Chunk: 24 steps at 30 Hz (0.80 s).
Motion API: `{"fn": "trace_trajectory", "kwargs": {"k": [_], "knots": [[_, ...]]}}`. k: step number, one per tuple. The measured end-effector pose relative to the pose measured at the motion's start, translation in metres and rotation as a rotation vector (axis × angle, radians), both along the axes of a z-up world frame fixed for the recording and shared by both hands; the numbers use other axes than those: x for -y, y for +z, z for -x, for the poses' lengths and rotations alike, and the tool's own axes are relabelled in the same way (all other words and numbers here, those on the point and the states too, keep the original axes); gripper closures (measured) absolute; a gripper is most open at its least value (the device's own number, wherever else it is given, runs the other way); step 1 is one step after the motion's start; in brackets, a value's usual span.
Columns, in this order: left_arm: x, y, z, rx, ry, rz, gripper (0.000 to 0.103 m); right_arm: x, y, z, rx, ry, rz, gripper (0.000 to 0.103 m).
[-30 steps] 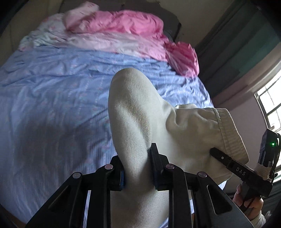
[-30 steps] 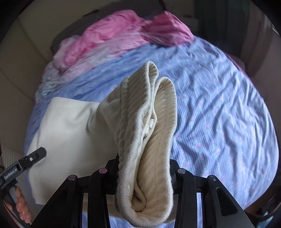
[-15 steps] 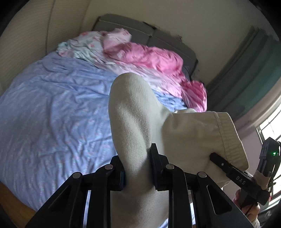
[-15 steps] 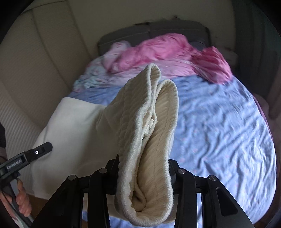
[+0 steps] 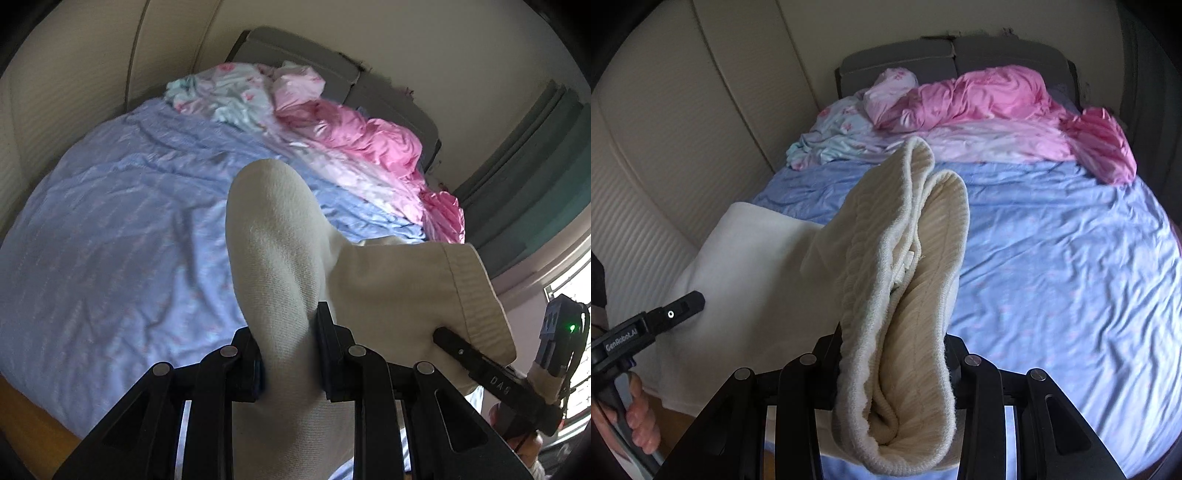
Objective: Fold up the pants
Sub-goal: 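Lift the folded trousers with both grippers and carry them across the bed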
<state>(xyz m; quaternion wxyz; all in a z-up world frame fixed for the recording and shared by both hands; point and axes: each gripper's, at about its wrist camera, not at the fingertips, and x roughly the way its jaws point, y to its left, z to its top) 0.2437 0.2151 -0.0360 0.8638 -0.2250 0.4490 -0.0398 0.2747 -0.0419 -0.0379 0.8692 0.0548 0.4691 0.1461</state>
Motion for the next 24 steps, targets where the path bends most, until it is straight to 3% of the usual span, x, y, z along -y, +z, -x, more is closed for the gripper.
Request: {"fn": "trace_trajectory", "kwargs": {"k": [6, 14, 19, 24], "knots": [[-0.114, -0.023, -0.023, -0.069, -0.041, -0.040, 0.080, -0.109, -0.028, -0.007, -0.060, -0.021, -0.016, 0.064], [-0.224, -0.060, -0.070, -0.126, -0.031, -0.095, 0.080, -0.232, -0.067, -0.049, -0.117, 0.030, 0.002, 0.064], [-0.267, -0.089, -0.107, -0.159, -0.024, -0.098, 0.080, -0.281, -0.092, -0.080, -0.126, 0.041, 0.035, 0.064], [-0.291, -0.118, -0.144, -0.176, -0.043, -0.158, 0.080, -0.316, -0.122, -0.111, -0.139, 0.026, 0.056, 0.064]]}}
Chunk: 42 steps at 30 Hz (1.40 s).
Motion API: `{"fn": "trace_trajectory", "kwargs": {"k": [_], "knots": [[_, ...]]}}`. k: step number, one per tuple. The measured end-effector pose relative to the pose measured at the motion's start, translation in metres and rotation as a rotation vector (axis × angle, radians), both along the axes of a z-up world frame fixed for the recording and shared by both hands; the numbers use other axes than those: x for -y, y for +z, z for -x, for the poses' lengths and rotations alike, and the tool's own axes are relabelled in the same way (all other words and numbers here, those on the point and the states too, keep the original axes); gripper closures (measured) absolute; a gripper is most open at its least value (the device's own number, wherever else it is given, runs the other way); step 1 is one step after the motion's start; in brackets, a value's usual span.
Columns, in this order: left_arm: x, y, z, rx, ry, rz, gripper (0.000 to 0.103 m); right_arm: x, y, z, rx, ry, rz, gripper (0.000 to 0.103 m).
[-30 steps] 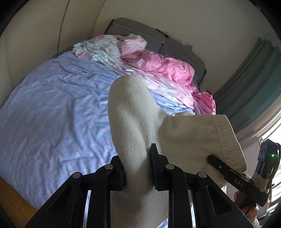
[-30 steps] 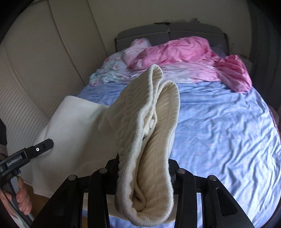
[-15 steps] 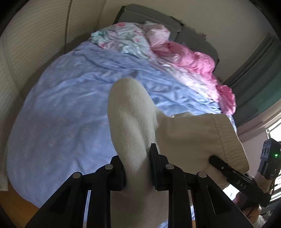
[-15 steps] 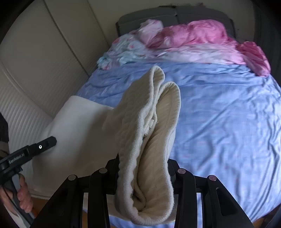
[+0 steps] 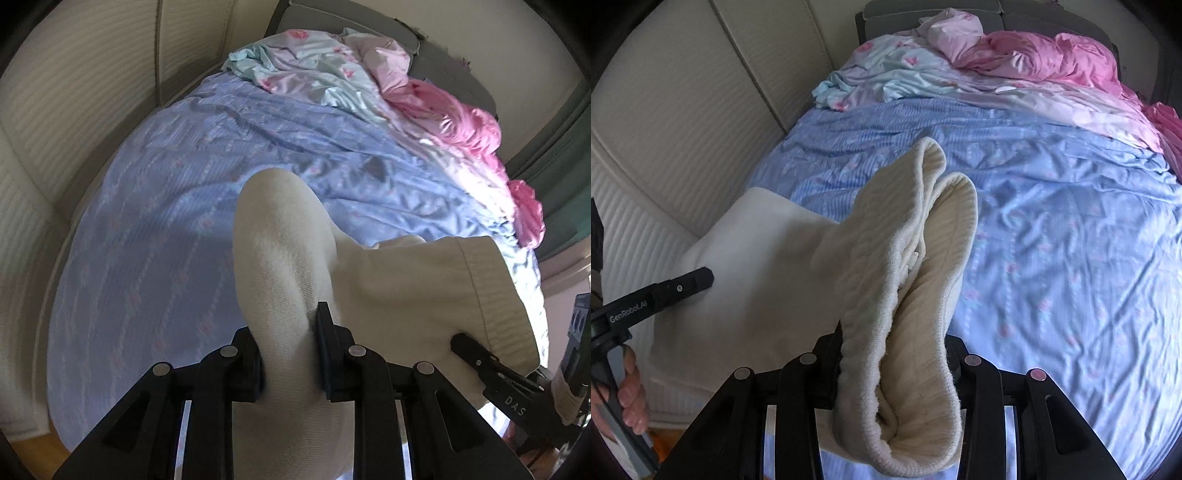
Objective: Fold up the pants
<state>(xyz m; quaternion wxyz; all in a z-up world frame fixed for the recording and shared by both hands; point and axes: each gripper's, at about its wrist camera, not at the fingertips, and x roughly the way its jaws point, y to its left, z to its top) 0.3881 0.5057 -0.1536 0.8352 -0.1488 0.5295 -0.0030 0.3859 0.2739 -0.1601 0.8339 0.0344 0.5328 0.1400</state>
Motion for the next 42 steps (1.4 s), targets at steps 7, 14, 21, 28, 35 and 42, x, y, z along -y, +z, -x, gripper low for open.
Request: {"fn": "trace_trajectory", "kwargs": {"k": [7, 14, 21, 28, 35, 42], "knots": [[-0.026, -0.053, -0.020, -0.088, 0.019, -0.048, 0.079, -0.030, -0.047, -0.009, -0.020, 0.017, 0.065, 0.064], [-0.046, -0.103, -0.004, -0.203, 0.084, -0.032, 0.079, -0.018, -0.086, 0.002, -0.145, -0.011, 0.021, 0.062], [-0.042, -0.107, 0.005, -0.234, 0.083, -0.178, 0.064, 0.009, -0.089, 0.002, -0.223, -0.071, -0.049, 0.052], [-0.022, -0.093, 0.031, -0.228, 0.011, -0.323, 0.054, 0.034, -0.086, 0.013, -0.218, -0.098, -0.017, 0.040], [-0.007, -0.052, 0.076, -0.150, 0.091, -0.275, 0.052, 0.039, -0.040, 0.047, -0.089, -0.014, 0.049, 0.039], [0.049, 0.033, 0.132, 0.002, 0.077, -0.342, 0.033, 0.080, 0.046, 0.092, 0.078, 0.035, 0.037, 0.025]]}}
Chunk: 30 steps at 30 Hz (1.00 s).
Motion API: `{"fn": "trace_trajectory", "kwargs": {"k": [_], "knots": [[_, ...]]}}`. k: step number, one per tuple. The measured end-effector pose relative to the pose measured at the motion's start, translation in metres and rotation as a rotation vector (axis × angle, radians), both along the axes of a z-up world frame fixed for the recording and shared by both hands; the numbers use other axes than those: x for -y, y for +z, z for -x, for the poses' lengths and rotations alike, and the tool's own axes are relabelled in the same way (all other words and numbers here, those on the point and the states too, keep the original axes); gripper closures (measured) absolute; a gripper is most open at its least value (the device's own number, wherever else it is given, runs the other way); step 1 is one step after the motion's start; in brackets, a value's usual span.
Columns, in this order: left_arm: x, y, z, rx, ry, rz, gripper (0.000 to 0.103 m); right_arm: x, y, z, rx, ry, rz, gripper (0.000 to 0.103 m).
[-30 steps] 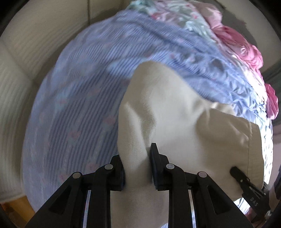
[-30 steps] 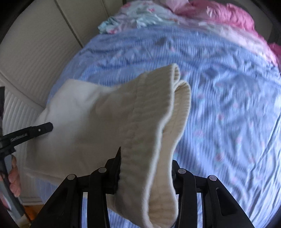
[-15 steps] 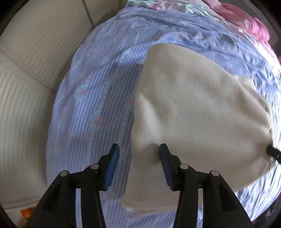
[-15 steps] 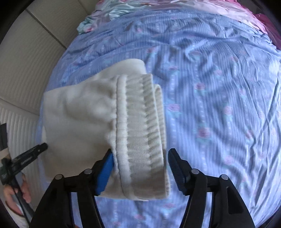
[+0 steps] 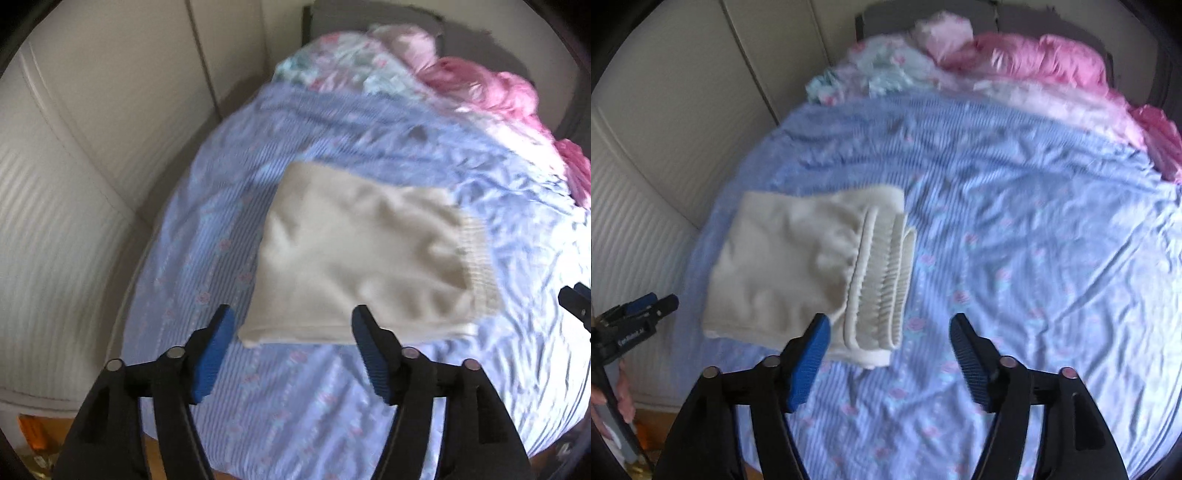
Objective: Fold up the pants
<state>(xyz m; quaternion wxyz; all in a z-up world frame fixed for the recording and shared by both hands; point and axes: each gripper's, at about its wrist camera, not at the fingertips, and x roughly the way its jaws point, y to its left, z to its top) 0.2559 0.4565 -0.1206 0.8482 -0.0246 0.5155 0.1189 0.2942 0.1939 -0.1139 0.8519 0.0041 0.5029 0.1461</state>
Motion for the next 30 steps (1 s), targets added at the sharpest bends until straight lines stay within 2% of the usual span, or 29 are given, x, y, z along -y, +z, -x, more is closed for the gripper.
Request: {"fn": "trace_trajectory", "kwargs": {"k": [3, 6, 10, 12, 14, 22, 27, 30], "knots": [[0.034, 0.042, 0.025, 0.053, -0.016, -0.043, 0.022, 0.025, 0.031, 0.025, 0.055, 0.022, 0.015, 0.018], [0.068, 0.076, 0.050, 0.101, -0.042, -0.013, 0.011, 0.059, 0.057, 0.054, 0.061, 0.043, 0.024, 0.015], [0.118, 0.110, 0.082, 0.112, -0.083, 0.056, 0.009, 0.108, 0.084, 0.088, 0.053, 0.002, 0.012, 0.015], [0.140, 0.123, 0.093, 0.121, -0.105, 0.059, 0.009, 0.131, 0.097, 0.107, 0.056, -0.002, 0.010, 0.015], [0.167, 0.137, 0.107, 0.135, -0.118, 0.031, 0.009, 0.146, 0.108, 0.122, 0.079, -0.009, 0.036, 0.015], [0.261, 0.170, 0.155, 0.172, -0.212, -0.012, 0.009, 0.216, 0.156, 0.174, 0.131, -0.070, 0.036, 0.015], [0.304, 0.180, 0.180, 0.209, -0.233, -0.029, 0.009, 0.250, 0.172, 0.201, 0.155, -0.116, 0.053, 0.015], [0.322, 0.185, 0.194, 0.222, -0.235, -0.012, 0.009, 0.266, 0.175, 0.214, 0.161, -0.135, 0.063, 0.015]]}}
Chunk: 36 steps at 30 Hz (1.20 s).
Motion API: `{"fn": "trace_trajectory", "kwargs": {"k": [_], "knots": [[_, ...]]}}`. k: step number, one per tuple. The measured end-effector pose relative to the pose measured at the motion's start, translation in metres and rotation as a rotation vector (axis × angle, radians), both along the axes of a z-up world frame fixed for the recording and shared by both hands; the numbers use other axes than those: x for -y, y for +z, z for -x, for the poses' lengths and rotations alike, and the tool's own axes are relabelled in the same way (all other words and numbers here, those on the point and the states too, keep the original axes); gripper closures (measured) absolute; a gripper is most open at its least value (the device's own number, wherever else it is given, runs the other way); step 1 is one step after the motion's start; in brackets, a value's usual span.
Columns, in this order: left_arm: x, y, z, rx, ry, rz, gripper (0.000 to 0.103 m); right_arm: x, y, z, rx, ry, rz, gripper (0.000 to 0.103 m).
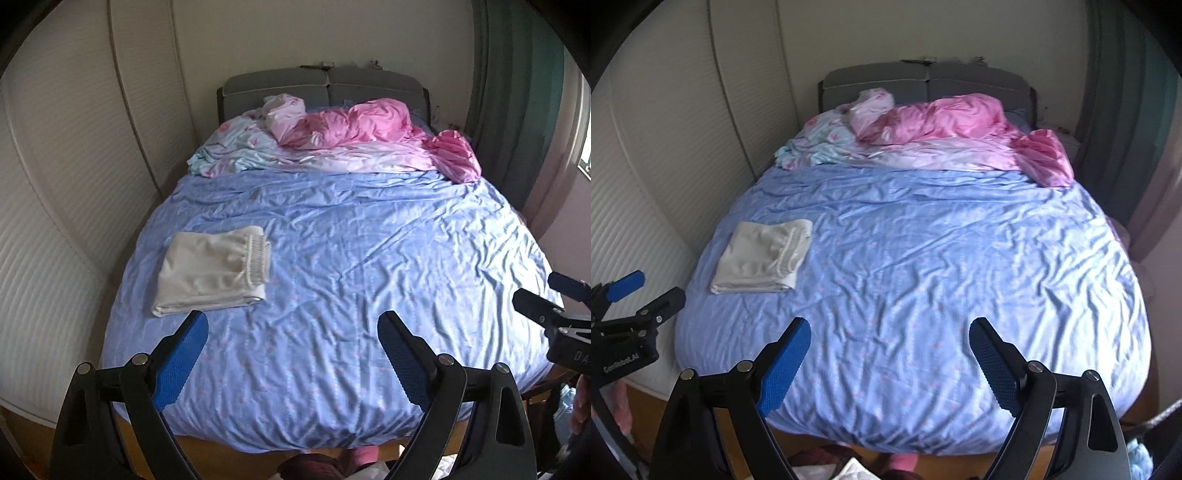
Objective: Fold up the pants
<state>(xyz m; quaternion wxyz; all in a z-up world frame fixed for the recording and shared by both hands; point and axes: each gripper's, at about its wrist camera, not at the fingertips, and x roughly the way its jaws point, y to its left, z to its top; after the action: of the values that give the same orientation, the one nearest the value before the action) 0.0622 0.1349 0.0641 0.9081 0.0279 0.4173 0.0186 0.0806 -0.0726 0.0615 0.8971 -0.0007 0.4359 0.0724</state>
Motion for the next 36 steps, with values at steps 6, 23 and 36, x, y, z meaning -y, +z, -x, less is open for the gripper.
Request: {"fn": "trace_trajectory", "kwargs": {"k": [6, 23, 36], "knots": [[0.025, 0.003, 0.014, -0.012, -0.003, 0.015, 0.009, 0.031, 0.003, 0.022, -0.005, -0.030, -0.025, 0.015], [0.059, 0.013, 0.029, -0.001, -0.014, 0.010, 0.007, 0.066, 0.010, 0.046, 0.012, -0.055, -0.044, 0.015], [0.066, 0.020, 0.035, 0.018, -0.020, 0.000, 0.005, 0.070, 0.018, 0.051, 0.024, -0.067, -0.032, 0.015]]}}
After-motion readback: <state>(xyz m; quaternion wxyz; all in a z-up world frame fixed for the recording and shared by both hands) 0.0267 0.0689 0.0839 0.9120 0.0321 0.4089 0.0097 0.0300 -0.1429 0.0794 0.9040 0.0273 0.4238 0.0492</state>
